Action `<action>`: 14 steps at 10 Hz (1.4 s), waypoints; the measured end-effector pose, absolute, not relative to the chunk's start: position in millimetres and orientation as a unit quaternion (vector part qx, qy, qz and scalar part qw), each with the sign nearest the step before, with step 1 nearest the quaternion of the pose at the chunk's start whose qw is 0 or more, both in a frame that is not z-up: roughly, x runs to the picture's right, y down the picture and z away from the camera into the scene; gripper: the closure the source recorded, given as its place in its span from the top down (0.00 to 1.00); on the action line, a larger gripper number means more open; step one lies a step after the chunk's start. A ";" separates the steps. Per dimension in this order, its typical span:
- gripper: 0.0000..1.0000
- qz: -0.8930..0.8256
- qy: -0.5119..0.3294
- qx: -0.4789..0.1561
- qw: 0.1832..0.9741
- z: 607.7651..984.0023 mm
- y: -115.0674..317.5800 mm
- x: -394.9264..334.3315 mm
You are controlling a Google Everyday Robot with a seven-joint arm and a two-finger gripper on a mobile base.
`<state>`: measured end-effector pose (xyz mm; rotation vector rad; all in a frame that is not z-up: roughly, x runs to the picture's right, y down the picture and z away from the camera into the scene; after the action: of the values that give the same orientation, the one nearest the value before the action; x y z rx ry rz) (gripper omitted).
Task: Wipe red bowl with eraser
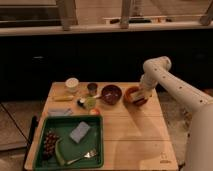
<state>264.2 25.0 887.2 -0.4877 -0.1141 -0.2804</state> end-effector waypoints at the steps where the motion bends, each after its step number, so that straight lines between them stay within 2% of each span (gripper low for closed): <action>1: 0.00 -0.129 -0.051 -0.240 0.961 887.6 22.6 274.5; 8: 0.00 -0.093 -0.036 -0.222 0.970 926.8 -21.6 267.3; 12: 0.00 -0.136 -0.064 -0.224 0.963 922.8 -6.8 224.8; 14: 0.00 -0.148 -0.073 -0.227 0.960 909.9 11.8 231.5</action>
<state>231.5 11.8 909.9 -0.4603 -0.1483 -0.3008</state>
